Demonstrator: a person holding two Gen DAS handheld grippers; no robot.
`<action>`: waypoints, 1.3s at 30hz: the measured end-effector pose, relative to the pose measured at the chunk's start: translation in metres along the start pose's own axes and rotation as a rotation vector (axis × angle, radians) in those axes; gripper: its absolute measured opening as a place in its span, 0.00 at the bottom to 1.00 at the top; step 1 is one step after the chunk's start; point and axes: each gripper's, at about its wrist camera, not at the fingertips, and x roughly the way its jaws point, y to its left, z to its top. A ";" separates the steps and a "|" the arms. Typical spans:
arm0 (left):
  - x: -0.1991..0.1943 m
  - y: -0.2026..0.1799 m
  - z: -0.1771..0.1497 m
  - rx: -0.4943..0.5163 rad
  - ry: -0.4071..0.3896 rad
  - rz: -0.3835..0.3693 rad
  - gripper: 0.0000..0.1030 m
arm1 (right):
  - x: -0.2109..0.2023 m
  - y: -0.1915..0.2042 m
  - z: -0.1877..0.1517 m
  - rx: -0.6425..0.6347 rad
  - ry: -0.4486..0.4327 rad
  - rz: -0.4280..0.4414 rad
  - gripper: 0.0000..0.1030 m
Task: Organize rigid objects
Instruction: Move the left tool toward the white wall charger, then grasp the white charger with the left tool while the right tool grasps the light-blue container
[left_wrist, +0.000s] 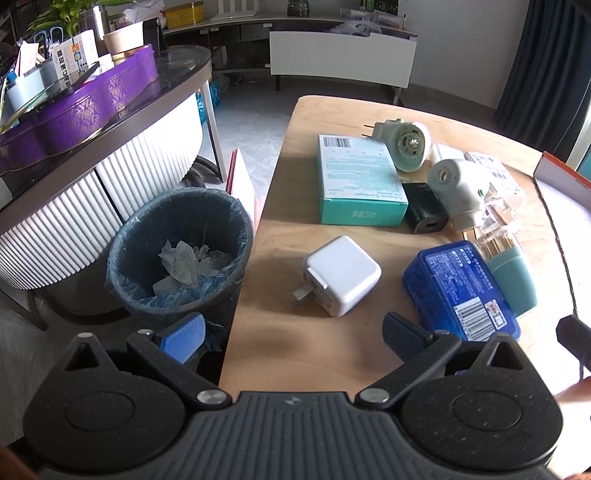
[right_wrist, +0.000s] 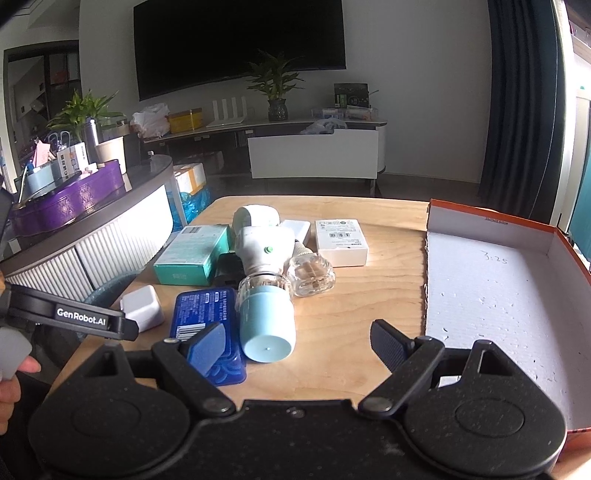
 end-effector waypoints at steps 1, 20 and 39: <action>0.001 0.001 0.000 -0.001 -0.001 -0.003 1.00 | -0.001 0.002 0.000 -0.001 0.002 -0.003 0.98; 0.019 0.008 0.008 0.026 -0.002 -0.009 1.00 | 0.001 0.007 0.000 -0.010 0.010 -0.008 0.98; 0.033 -0.009 0.016 0.160 -0.048 -0.105 0.62 | 0.012 0.002 0.003 0.001 0.028 -0.017 0.98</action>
